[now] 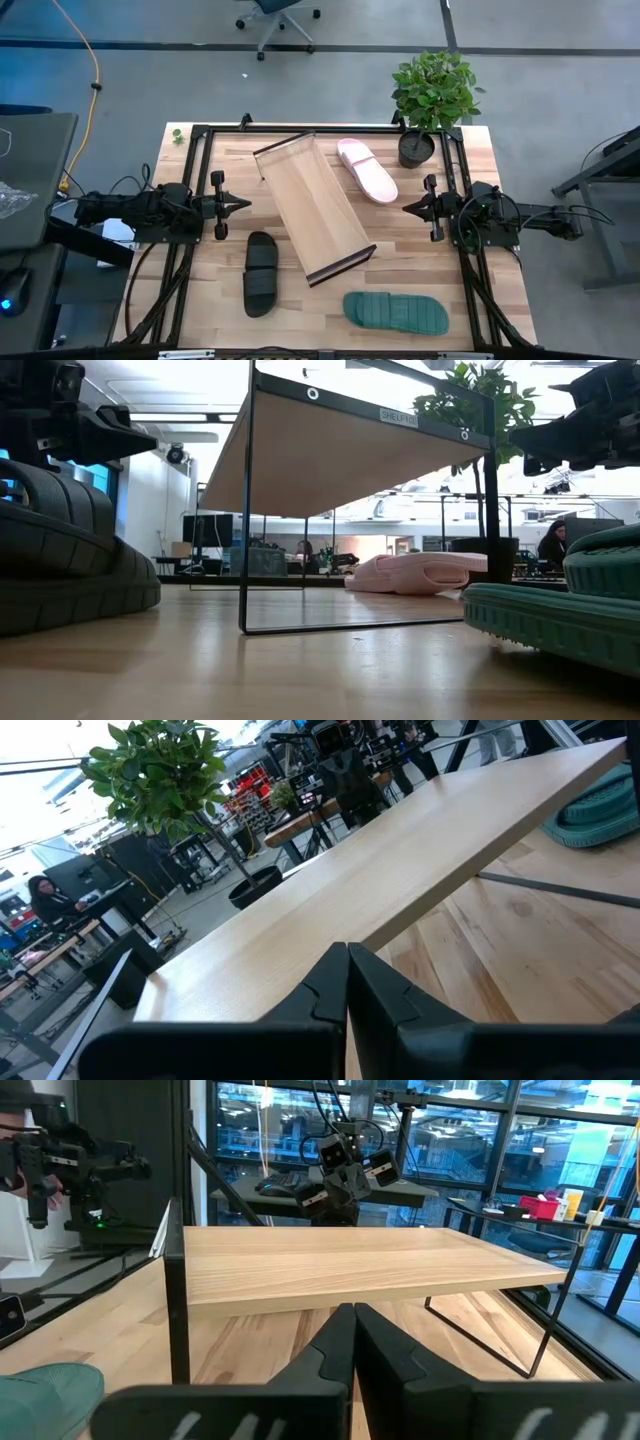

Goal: Pick and place slides into the shelf

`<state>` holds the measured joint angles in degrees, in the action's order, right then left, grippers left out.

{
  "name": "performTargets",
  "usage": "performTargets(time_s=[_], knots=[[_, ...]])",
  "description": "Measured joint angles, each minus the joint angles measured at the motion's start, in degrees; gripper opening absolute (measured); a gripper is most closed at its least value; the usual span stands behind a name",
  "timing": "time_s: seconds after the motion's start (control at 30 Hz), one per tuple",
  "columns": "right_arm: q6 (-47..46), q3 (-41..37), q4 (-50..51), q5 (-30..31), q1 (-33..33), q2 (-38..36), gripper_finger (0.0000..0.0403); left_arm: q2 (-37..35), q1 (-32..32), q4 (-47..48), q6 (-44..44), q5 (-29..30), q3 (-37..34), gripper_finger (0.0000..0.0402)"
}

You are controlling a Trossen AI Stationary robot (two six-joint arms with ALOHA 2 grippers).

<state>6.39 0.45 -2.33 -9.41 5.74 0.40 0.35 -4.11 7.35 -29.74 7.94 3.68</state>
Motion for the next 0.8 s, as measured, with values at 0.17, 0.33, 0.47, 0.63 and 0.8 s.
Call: performTargets(time_s=[0.17, 0.33, 0.47, 0.63, 0.8], knots=[[0.0, 0.0, 0.0, 0.2, 0.0, 0.0, 0.0000, 0.0, 0.0, 0.0, 0.0, 0.0, 0.0, 0.0001], [0.0, 0.0, 0.0, 0.2, 0.0, 0.0, 0.0000, 0.0, 0.0, 0.0, 0.0, 0.0, 0.0, 0.0001], [0.0, 0.0, 0.0, 0.2, 0.0, 0.0, 0.0000, 0.0, 0.0, 0.0, 2.1, 0.0, 0.0, 0.0001], [0.0, 0.0, 0.0, 0.1, 0.0, 0.0, 0.0000, 0.0, 0.0, 0.0, 5.0, 0.0, 0.0, 0.0001], [0.0, 0.0, 0.0, 0.1, 0.0, 0.0, 0.0000, 0.0, 0.0, 0.0, 9.8, -0.9, 0.0, 0.0001]])
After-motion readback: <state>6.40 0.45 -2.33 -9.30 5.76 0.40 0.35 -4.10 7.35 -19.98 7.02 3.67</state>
